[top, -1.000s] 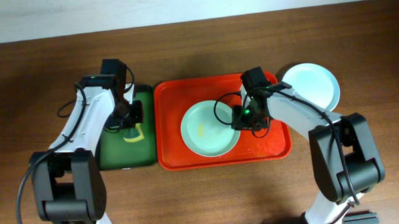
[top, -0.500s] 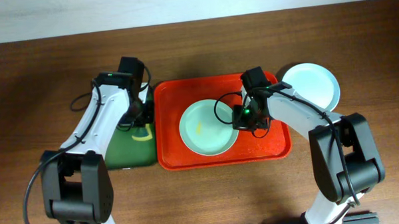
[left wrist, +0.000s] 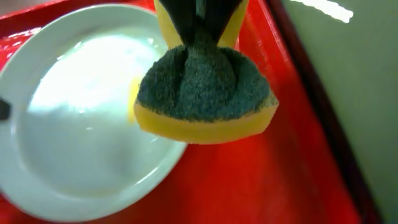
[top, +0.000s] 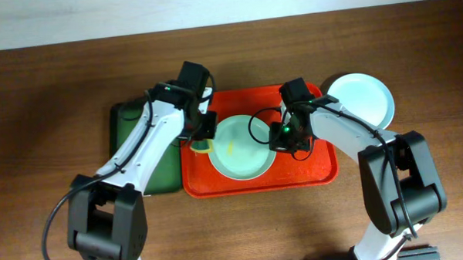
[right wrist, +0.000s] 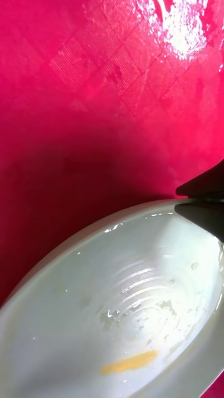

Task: Clean dirty plates on tray and stack at the side
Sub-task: 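Scrub the pale green plate with the sponge in the left gripper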

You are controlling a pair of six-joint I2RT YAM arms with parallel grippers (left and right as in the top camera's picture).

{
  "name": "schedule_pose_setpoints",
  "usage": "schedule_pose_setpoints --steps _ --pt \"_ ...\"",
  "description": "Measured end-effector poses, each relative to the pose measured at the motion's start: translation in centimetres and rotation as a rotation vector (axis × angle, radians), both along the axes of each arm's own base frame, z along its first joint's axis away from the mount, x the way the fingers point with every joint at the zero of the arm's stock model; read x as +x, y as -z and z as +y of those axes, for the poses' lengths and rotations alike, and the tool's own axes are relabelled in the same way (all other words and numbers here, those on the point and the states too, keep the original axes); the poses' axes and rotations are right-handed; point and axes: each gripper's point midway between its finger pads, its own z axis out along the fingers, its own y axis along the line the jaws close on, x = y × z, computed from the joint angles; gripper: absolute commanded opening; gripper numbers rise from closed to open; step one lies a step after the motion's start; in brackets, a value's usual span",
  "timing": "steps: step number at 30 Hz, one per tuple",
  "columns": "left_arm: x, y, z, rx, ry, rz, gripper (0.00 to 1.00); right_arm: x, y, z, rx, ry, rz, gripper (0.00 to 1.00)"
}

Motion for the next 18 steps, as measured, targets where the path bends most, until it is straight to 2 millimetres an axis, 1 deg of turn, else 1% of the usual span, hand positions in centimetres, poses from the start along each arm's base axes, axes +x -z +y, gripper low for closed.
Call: schedule_pose_setpoints --steps 3,6,8,10,13,16,18 --pt "0.1 -0.2 -1.5 -0.020 0.013 -0.027 0.00 -0.2 -0.1 0.4 0.023 -0.004 0.008 0.04" --pt "0.1 -0.2 -1.7 -0.026 -0.010 -0.024 0.00 -0.2 -0.3 0.9 0.051 -0.009 0.011 0.04" --pt "0.3 -0.3 -1.7 -0.031 -0.020 -0.028 0.00 0.1 -0.5 1.6 0.079 -0.013 -0.006 0.04" --pt "0.3 0.0 -1.7 -0.030 -0.026 -0.023 0.00 -0.1 -0.6 2.6 0.088 -0.014 -0.004 0.04" --pt "0.2 1.8 -1.7 -0.011 -0.032 0.019 0.00 -0.3 -0.6 3.4 0.087 -0.019 -0.004 0.04" --pt "-0.2 5.0 -1.5 0.025 -0.035 0.088 0.00 -0.3 -0.4 3.3 0.054 -0.009 -0.008 0.04" --pt "-0.3 5.6 -1.4 0.033 -0.036 0.102 0.00 -0.4 -0.2 3.3 0.027 -0.015 -0.016 0.04"
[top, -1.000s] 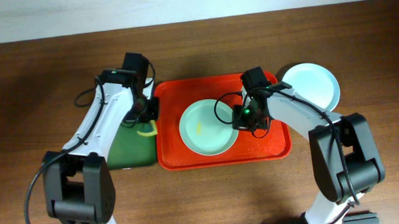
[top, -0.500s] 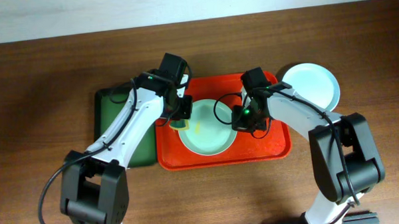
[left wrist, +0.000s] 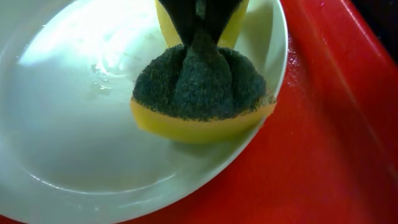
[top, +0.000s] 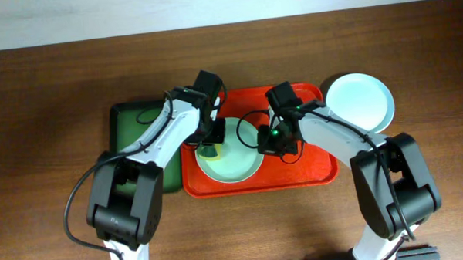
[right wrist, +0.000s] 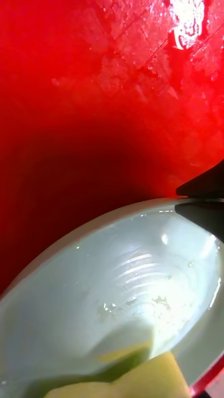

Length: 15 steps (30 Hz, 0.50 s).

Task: Clean dirty plates on tray and stack at the side
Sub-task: 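Scrub the pale green plate with the sponge in the left gripper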

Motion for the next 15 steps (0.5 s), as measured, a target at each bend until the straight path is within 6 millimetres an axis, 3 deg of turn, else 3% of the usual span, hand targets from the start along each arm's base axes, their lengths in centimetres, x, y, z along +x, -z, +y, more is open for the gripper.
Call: schedule_pose_setpoints --steps 8,12,15 --pt "-0.4 2.0 -1.0 0.000 0.018 0.053 0.00 0.0 0.1 0.0 -0.021 0.001 -0.007 0.04" --pt "-1.7 1.4 -3.3 -0.132 0.051 0.146 0.00 0.0 0.2 -0.2 -0.026 0.004 -0.007 0.04" --pt "-2.4 -0.2 -4.4 -0.169 0.072 0.196 0.00 0.0 0.2 -0.2 -0.026 0.007 -0.005 0.04"
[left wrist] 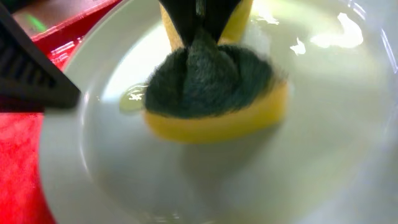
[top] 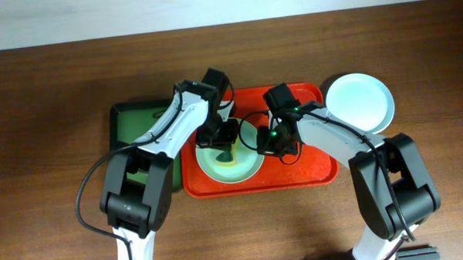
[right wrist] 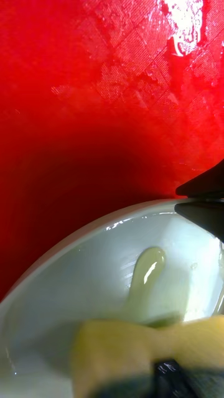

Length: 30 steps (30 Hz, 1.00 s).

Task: Clean dirty plates on tray and stack at the side
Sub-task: 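Scrub the pale green plate with the sponge in the left gripper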

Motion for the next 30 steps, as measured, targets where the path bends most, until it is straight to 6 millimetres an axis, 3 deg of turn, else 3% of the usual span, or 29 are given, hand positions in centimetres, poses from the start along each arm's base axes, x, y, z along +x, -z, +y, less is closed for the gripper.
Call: schedule_pose_setpoints --steps 3,6,11,14,17,22,27,30 --pt "1.3 -2.1 0.1 0.027 0.004 -0.066 0.00 0.0 0.0 0.0 0.000 0.000 0.000 0.04" --pt "2.3 -3.8 1.6 0.104 -0.003 -0.150 0.00 0.0 0.0 0.0 0.000 0.000 0.000 0.04" --pt "3.6 -3.6 3.3 0.206 -0.018 -0.220 0.00 0.0 0.0 0.0 0.000 0.000 0.000 0.04" --pt "4.0 -2.0 3.4 0.209 -0.033 -0.250 0.00 0.0 0.0 0.0 0.001 0.000 0.000 0.04" --pt "3.2 1.5 3.0 0.204 -0.044 -0.266 0.00 -0.1 0.0 0.0 0.000 0.000 0.001 0.04" --pt "2.3 2.1 2.1 0.144 -0.048 -0.279 0.00 -0.1 0.1 0.0 0.000 0.000 0.002 0.04" --pt "-0.4 1.3 -0.5 0.003 -0.016 -0.135 0.00 -0.1 0.1 0.0 0.000 0.001 0.003 0.04" --pt "0.0 -2.2 -1.0 0.026 0.007 -0.106 0.00 -0.1 0.1 0.0 0.000 0.003 0.003 0.04"
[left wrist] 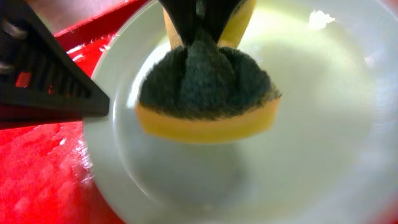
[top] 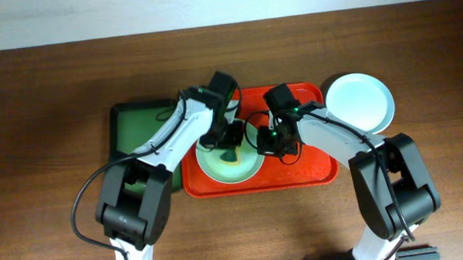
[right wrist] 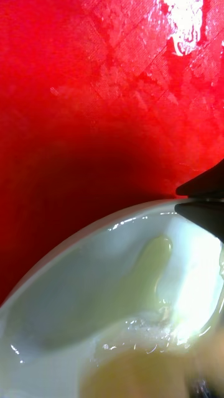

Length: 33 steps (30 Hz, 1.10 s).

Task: Clean dirty plates on tray and stack at the side
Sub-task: 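Scrub the pale green plate with the sponge in the left gripper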

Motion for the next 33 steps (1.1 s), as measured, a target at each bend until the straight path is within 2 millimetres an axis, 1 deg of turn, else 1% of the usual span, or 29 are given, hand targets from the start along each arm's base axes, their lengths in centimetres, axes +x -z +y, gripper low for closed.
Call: schedule_pose_setpoints --steps 2,3,4,6,8,9,12,13,16,20,22,24,27,28,30,31,33 --pt "1.9 -2.7 -0.3 0.012 0.001 -0.077 0.00 0.0 0.0 0.0 0.001 0.000 -0.001 0.04" --pt "2.8 -3.7 -0.5 0.013 0.000 -0.119 0.00 0.1 0.0 0.0 0.001 0.000 -0.002 0.04" --pt "3.2 -3.8 -0.3 0.027 -0.001 -0.135 0.00 0.1 0.0 0.0 0.001 0.000 -0.002 0.04" --pt "3.0 -3.1 0.5 0.069 -0.002 -0.136 0.00 0.1 0.0 0.0 0.001 0.000 -0.002 0.04" --pt "2.8 -2.0 0.8 0.086 0.000 -0.136 0.00 0.1 0.0 0.0 0.001 0.000 -0.002 0.04" --pt "2.6 -1.0 0.8 0.094 0.005 -0.131 0.00 0.1 0.0 0.0 0.001 0.000 -0.003 0.04" --pt "1.6 3.0 0.9 0.130 0.021 -0.078 0.00 0.1 0.0 0.0 0.001 0.000 -0.002 0.04" --pt "1.5 3.6 0.9 0.132 0.022 -0.069 0.00 0.1 0.0 0.0 0.001 0.001 -0.002 0.04" --pt "1.2 3.9 0.5 0.119 0.029 -0.053 0.00 0.0 0.0 0.0 0.001 0.003 0.000 0.04" --pt "-0.3 3.7 -0.8 0.051 0.051 0.014 0.00 0.0 0.0 0.0 -0.002 0.004 0.002 0.04" --pt "-0.3 3.4 -0.7 0.056 0.049 0.006 0.00 0.0 0.0 0.0 -0.002 0.003 0.001 0.04" --pt "0.3 2.6 0.1 0.091 0.032 -0.031 0.00 0.0 0.0 0.0 -0.002 0.002 0.001 0.04" --pt "1.6 1.2 2.9 0.212 -0.023 -0.116 0.00 0.0 0.0 0.0 -0.002 0.003 0.002 0.04" --pt "2.1 1.2 3.5 0.243 -0.045 -0.142 0.00 0.0 0.0 0.0 -0.002 0.003 0.002 0.04" --pt "2.1 2.3 4.7 0.294 -0.069 -0.163 0.00 0.0 0.0 0.0 -0.002 0.003 0.002 0.04" --pt "2.1 3.3 5.0 0.303 -0.079 -0.176 0.00 0.0 0.0 0.0 -0.002 0.002 0.002 0.04" --pt "2.2 4.1 4.9 0.288 -0.090 -0.201 0.00 0.0 0.0 0.0 -0.002 0.003 0.001 0.04"
